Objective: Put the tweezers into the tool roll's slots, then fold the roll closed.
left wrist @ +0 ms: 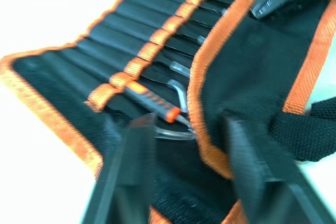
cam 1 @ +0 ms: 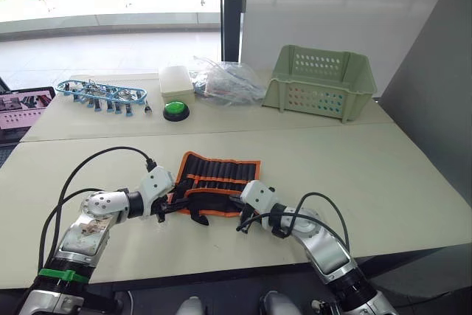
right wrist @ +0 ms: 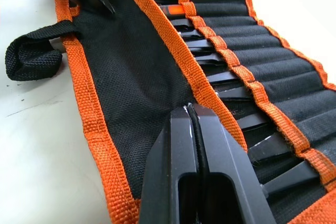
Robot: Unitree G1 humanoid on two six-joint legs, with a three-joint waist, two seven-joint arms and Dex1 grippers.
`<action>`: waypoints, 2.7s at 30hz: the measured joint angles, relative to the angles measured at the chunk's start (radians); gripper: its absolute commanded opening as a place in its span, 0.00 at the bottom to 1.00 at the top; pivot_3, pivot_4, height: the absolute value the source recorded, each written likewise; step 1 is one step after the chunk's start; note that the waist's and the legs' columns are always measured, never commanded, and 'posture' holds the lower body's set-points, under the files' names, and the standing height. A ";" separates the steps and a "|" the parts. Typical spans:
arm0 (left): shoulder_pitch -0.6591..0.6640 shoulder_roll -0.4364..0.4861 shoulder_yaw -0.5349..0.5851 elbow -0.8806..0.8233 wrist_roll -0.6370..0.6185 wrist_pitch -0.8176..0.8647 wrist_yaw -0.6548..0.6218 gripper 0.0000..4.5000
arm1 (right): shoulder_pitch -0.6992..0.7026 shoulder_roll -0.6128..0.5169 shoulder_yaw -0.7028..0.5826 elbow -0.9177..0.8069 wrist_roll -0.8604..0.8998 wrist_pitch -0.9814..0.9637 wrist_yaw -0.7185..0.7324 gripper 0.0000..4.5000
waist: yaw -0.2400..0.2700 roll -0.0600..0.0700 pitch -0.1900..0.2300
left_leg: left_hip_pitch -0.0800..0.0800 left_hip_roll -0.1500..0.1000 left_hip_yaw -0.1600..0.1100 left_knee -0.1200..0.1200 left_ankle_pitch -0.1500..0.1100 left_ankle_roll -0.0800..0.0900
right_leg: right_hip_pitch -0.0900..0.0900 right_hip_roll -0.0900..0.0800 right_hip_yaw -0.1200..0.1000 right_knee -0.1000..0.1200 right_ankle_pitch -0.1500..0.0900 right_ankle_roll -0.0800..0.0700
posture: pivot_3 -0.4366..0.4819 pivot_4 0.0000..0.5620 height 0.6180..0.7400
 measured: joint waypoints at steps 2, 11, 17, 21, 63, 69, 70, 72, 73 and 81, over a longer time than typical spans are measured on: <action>0.006 0.010 0.041 -0.018 -0.022 0.001 0.000 0.85 | 0.000 0.002 -0.002 -0.006 0.001 0.021 -0.001 0.00 | 0.000 0.000 0.000 | 0.000 0.000 0.000 0.000 0.000 0.000 | 0.000 0.000 0.000 0.000 0.000 0.000 | 0.48 0.27 0.84; 0.163 -0.029 0.192 -0.227 -0.196 0.090 0.030 0.72 | -0.003 0.003 -0.013 -0.004 0.010 0.053 0.002 0.00 | 0.004 0.000 0.000 | 0.003 0.000 0.000 0.000 0.000 0.000 | 0.003 -0.001 0.000 0.000 0.000 0.000 | 0.48 0.27 0.84; 0.230 -0.139 0.142 -0.289 -0.219 0.137 0.107 0.27 | 0.000 0.004 -0.019 -0.015 0.027 0.064 0.006 0.00 | 0.005 0.000 0.000 | 0.003 0.000 0.000 0.000 0.000 0.000 | 0.002 -0.001 0.000 0.000 0.000 0.000 | 0.48 0.27 0.84; 0.223 -0.190 0.086 -0.288 -0.159 0.132 0.190 0.01 | 0.002 0.002 -0.019 -0.026 0.033 0.083 0.004 0.00 | 0.006 0.000 0.000 | 0.002 0.000 0.000 0.000 0.000 0.000 | 0.002 0.000 0.000 0.000 0.000 0.000 | 0.48 0.27 0.84; 0.198 -0.354 -0.050 -0.155 0.059 0.040 0.422 0.01 | 0.128 0.202 0.106 -0.109 -0.085 0.161 -0.278 0.00 | 0.003 0.010 0.000 | 0.009 -0.032 -0.049 -0.022 0.012 -0.003 | 0.019 -0.022 -0.027 0.000 -0.016 0.002 | 0.48 0.27 0.83; 0.201 -0.352 -0.054 -0.155 0.059 0.041 0.409 0.01 | 0.157 0.159 0.080 -0.154 -0.085 0.168 -0.287 0.00 | 0.005 0.010 0.000 | 0.009 -0.032 -0.049 -0.024 0.012 -0.003 | 0.020 -0.023 -0.027 -0.003 -0.016 0.003 | 0.48 0.27 0.83; 0.202 -0.351 -0.054 -0.154 0.059 0.040 0.408 0.01 | 0.163 0.139 0.068 -0.172 -0.085 0.174 -0.283 0.00 | 0.005 0.010 -0.001 | 0.009 -0.032 -0.049 -0.025 0.012 -0.003 | 0.020 -0.023 -0.027 -0.004 -0.016 0.003 | 0.48 0.27 0.83; 0.202 -0.350 -0.054 -0.152 0.059 0.038 0.404 0.01 | 0.168 0.109 0.057 -0.191 -0.076 0.178 -0.272 0.00 | 0.005 0.010 -0.001 | 0.009 -0.032 -0.048 -0.026 0.012 -0.003 | 0.020 -0.023 -0.027 -0.004 -0.016 0.003 | 0.48 0.27 0.83; 0.200 -0.350 -0.054 -0.150 0.059 0.037 0.403 0.01 | 0.173 0.105 0.054 -0.201 -0.074 0.187 -0.271 0.00 | 0.007 0.010 -0.001 | 0.009 -0.032 -0.048 -0.026 0.012 -0.003 | 0.020 -0.023 -0.027 -0.004 -0.016 0.003 | 0.48 0.27 0.83; 0.185 -0.351 -0.058 -0.129 0.059 0.021 0.396 0.01 | 0.211 0.066 -0.002 -0.264 -0.049 0.224 -0.265 0.00 | 0.009 0.010 -0.001 | 0.009 -0.032 -0.048 -0.026 0.012 -0.003 | 0.021 -0.023 -0.027 -0.005 -0.016 0.003 | 0.48 0.27 0.83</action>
